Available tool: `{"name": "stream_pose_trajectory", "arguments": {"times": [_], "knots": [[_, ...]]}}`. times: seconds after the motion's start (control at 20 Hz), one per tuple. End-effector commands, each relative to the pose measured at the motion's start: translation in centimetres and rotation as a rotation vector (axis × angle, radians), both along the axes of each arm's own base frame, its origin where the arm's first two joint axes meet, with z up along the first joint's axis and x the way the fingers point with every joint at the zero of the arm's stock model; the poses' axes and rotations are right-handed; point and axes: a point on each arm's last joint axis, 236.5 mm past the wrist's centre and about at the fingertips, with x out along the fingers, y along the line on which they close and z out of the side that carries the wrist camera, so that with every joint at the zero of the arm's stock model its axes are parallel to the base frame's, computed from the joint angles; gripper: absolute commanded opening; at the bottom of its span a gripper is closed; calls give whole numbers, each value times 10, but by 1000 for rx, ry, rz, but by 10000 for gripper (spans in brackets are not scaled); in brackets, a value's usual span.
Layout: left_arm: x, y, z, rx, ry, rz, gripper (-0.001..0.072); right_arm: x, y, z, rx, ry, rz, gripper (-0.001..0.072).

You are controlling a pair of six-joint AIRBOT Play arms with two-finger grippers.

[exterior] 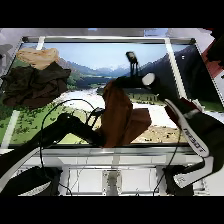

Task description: Fold the shirts.

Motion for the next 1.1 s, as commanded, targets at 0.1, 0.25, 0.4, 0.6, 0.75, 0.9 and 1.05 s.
{"name": "stream_pose_trajectory", "arguments": {"times": [0.1,0.25,0.4,0.6,0.75,0.9,1.05], "knots": [[69,8,10,49,-283,50,636,17,-1,3,-14,-37,-18,483],[147,43,61,231,-622,29,635,14,-77,44,-167,-48,-29,482],[199,59,87,235,-792,118,614,-26,-200,53,-400,138,-179,481],[208,62,30,36,-459,322,612,-89,-287,63,-450,325,-276,481],[228,50,0,-109,-356,381,611,-103,-288,64,-366,353,-294,482],[233,48,-38,-77,-264,391,611,-112,-271,52,-342,376,-243,481],[256,36,-45,-102,-251,410,611,-117,-248,45,-310,389,-185,482]]}}
